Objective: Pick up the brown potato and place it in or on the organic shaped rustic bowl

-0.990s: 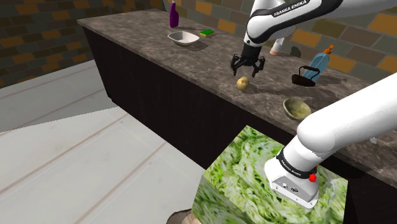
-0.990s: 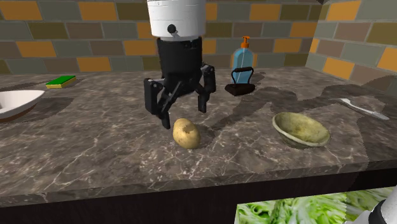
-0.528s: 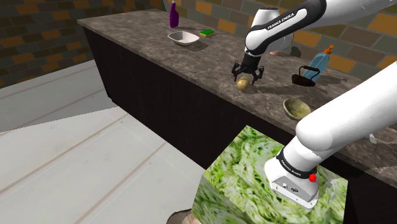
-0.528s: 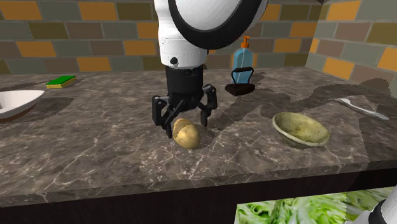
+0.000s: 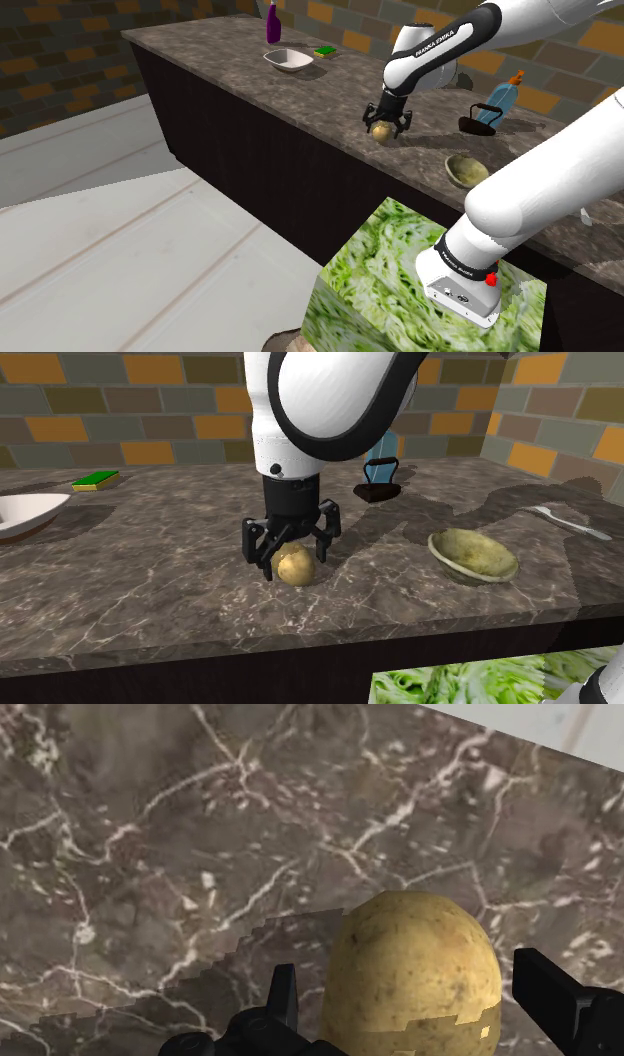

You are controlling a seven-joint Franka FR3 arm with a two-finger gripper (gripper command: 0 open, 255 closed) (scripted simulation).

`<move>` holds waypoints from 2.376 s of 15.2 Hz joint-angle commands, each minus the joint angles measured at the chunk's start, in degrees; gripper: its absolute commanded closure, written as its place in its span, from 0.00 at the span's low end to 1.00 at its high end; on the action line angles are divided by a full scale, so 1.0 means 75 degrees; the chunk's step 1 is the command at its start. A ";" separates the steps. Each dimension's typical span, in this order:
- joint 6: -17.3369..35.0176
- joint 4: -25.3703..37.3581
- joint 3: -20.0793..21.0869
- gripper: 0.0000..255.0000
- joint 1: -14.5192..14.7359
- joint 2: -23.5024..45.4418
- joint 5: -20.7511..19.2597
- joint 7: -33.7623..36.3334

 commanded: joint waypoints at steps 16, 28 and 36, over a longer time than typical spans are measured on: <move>-0.0354 0.0114 0.0010 1.00 0.0003 -0.0242 0.0009 -0.0014; -0.1757 0.0734 0.0053 1.00 0.0017 -0.1026 0.0051 -0.0074; -0.2653 0.1277 0.0083 1.00 0.0028 -0.1379 0.0081 -0.0114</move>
